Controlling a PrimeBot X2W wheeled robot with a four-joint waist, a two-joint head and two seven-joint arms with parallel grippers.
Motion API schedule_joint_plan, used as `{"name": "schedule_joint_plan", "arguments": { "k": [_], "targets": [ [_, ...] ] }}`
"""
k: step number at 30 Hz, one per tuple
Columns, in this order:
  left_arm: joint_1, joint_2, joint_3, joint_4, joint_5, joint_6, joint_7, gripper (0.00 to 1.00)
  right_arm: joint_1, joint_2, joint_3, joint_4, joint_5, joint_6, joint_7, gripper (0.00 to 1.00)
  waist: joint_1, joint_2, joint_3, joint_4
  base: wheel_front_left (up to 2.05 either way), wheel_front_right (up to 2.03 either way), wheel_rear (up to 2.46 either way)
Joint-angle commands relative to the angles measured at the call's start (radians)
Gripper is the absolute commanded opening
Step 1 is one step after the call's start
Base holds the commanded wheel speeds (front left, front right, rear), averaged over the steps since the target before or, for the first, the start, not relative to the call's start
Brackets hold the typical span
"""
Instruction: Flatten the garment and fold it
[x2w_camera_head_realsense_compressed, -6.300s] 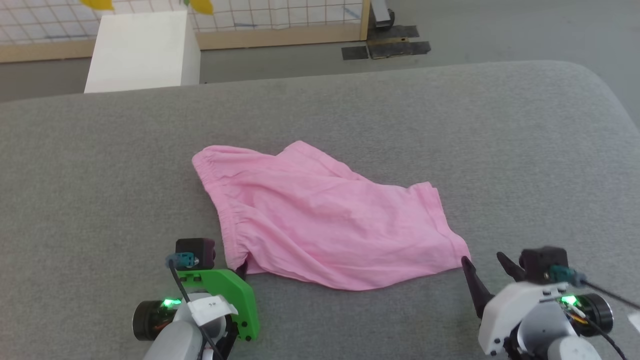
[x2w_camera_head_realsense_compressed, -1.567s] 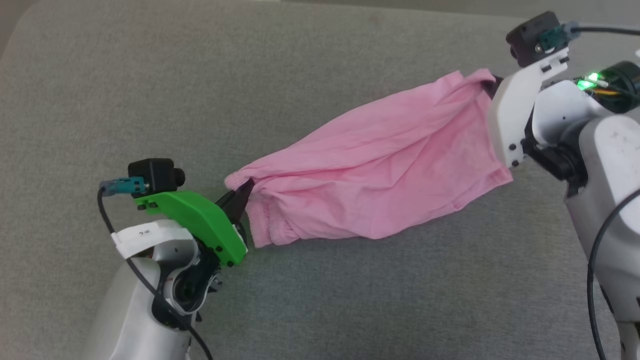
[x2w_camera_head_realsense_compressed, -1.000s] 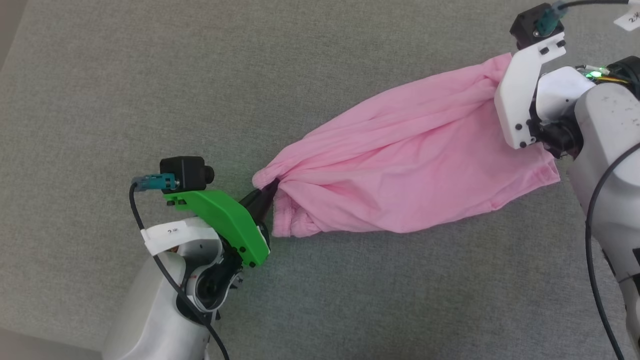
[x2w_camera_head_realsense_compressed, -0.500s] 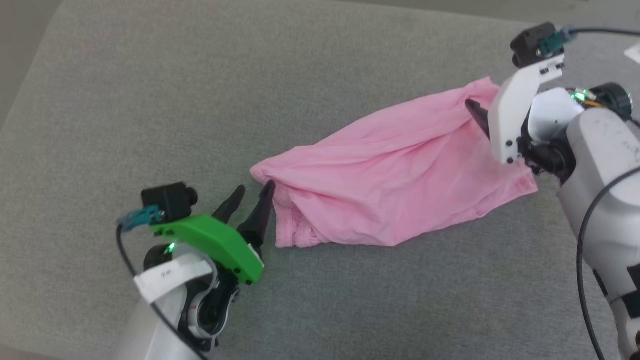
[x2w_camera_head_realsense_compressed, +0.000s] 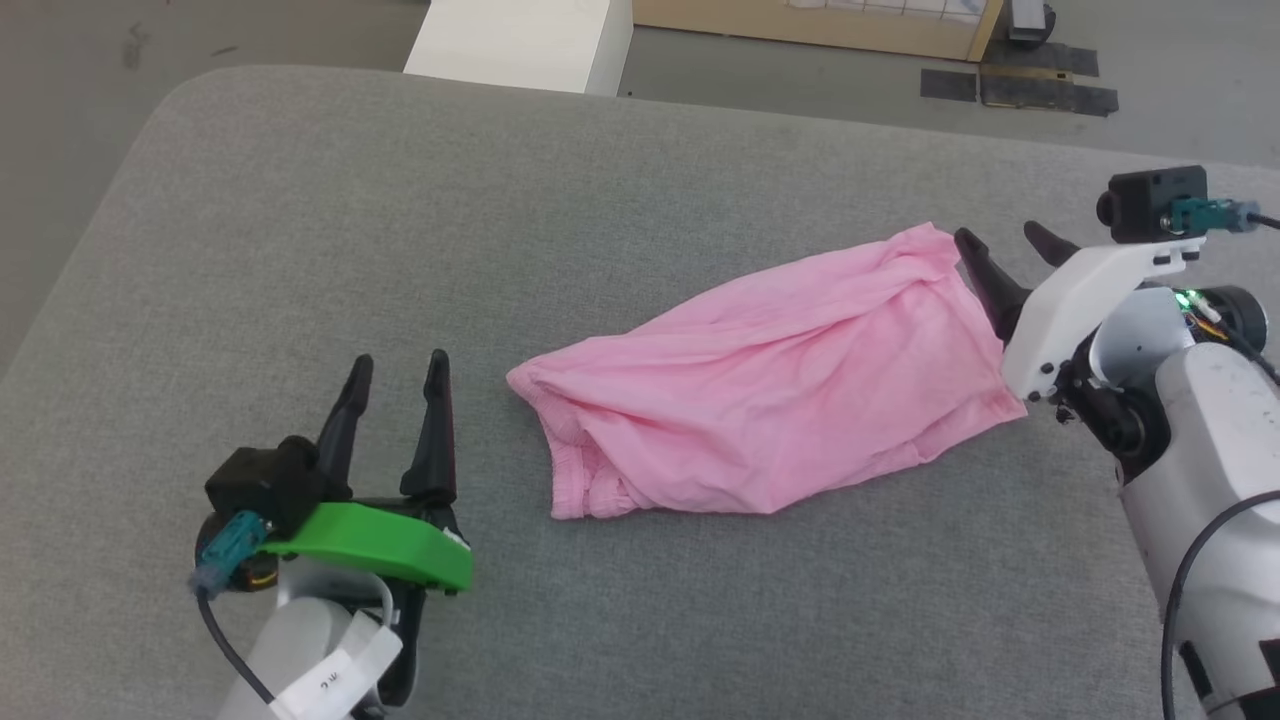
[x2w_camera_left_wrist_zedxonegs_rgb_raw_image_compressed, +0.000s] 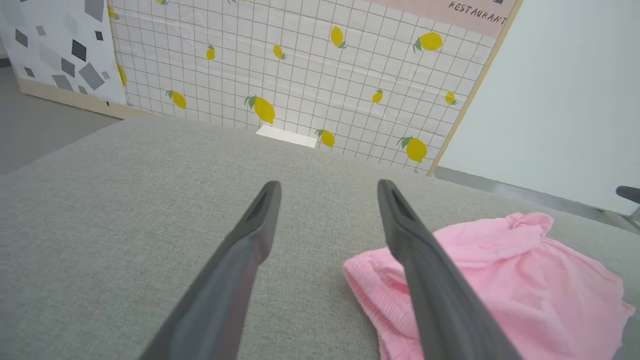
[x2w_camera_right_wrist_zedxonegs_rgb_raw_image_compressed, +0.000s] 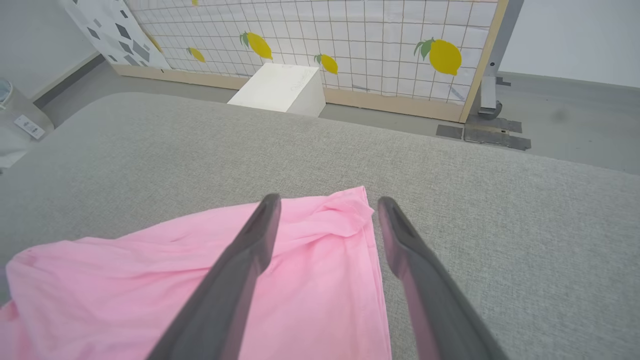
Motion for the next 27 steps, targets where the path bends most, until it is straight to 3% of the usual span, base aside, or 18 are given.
{"name": "schedule_joint_plan", "arguments": {
  "k": [1, 6, 13, 14, 20, 27],
  "targets": [
    [-0.016, -0.006, 0.020, -0.003, 0.041, -0.014, -0.007, 1.00, 0.016, 0.015, -0.019, 0.001, -0.010, -0.002, -0.014, 1.00, 0.0000, 0.0000, 0.002, -0.003, 0.00, 0.00, 0.00],
    [0.000, -0.057, 0.102, -0.053, 0.173, -0.065, -0.007, 1.00, 0.006, 0.069, -0.104, 0.051, -0.056, -0.002, -0.016, 1.00, 0.0000, 0.0000, 0.022, -0.009, 0.00, 0.00, 0.00],
    [0.023, -0.107, 0.160, -0.080, 0.249, -0.116, -0.008, 1.00, -0.054, 0.130, -0.249, 0.179, -0.160, -0.002, 0.014, 1.00, 0.0000, 0.0000, 0.059, 0.001, 0.00, 0.00, 0.00],
    [0.031, -0.120, 0.173, -0.082, 0.261, -0.126, -0.008, 1.00, -0.085, 0.145, -0.311, 0.247, -0.231, -0.002, 0.057, 1.00, 0.0000, 0.0000, 0.070, 0.010, 0.00, 0.00, 0.00],
    [0.045, -0.132, 0.195, -0.082, 0.267, -0.135, -0.008, 1.00, -0.139, 0.167, -0.419, 0.344, -0.376, -0.002, 0.182, 1.00, 0.0000, 0.0000, 0.082, 0.024, 0.00, 0.00, 0.00],
    [0.045, -0.136, 0.202, -0.083, 0.265, -0.140, -0.008, 1.00, -0.171, 0.188, -0.440, 0.391, -0.464, -0.002, 0.329, 0.98, 0.0000, 0.0000, 0.090, 0.038, 0.00, 0.00, 0.00]
  ]
}}
